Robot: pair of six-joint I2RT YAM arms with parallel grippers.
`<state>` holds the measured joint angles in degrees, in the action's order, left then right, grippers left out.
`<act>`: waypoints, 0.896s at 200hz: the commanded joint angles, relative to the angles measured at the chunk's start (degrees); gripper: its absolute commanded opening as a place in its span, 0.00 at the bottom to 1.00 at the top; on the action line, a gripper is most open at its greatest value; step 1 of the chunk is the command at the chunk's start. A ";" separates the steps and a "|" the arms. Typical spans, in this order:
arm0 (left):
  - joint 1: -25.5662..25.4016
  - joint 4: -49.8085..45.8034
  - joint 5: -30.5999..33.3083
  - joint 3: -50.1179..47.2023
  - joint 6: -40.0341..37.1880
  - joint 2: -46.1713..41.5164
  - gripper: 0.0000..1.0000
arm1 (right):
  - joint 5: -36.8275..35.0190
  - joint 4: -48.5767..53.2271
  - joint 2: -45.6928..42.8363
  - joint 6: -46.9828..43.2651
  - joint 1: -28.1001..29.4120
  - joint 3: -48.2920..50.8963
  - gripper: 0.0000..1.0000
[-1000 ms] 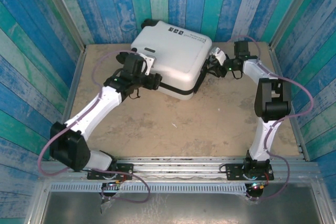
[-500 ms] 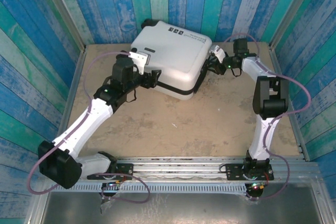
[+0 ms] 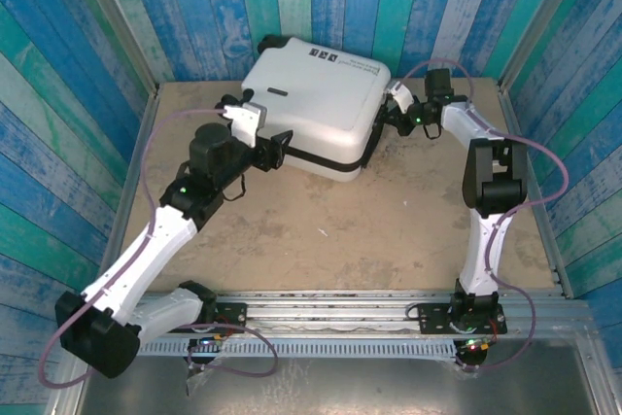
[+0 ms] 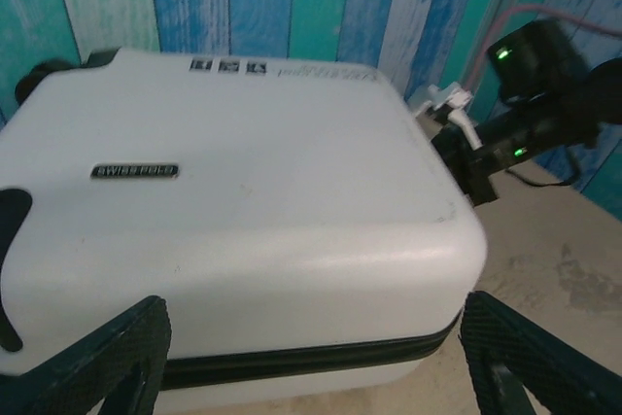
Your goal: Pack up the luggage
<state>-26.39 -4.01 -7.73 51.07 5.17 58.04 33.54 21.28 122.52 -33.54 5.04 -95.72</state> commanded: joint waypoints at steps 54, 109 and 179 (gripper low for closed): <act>-2.49 8.27 -5.81 -5.29 -6.06 -5.57 0.75 | -7.59 -2.58 1.36 15.07 -0.38 -6.05 0.00; -3.59 9.79 -5.96 -5.55 -7.45 -5.13 0.74 | -4.45 -6.20 -6.59 11.45 3.72 3.04 0.00; -4.20 9.31 -5.51 -5.51 -7.68 -4.82 0.74 | -16.08 -6.52 -8.77 13.52 4.95 4.78 0.00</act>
<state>-30.17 4.36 -12.78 46.37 -1.56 53.25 22.55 17.58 116.20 -21.69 9.34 -89.45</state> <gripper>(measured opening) 0.744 0.043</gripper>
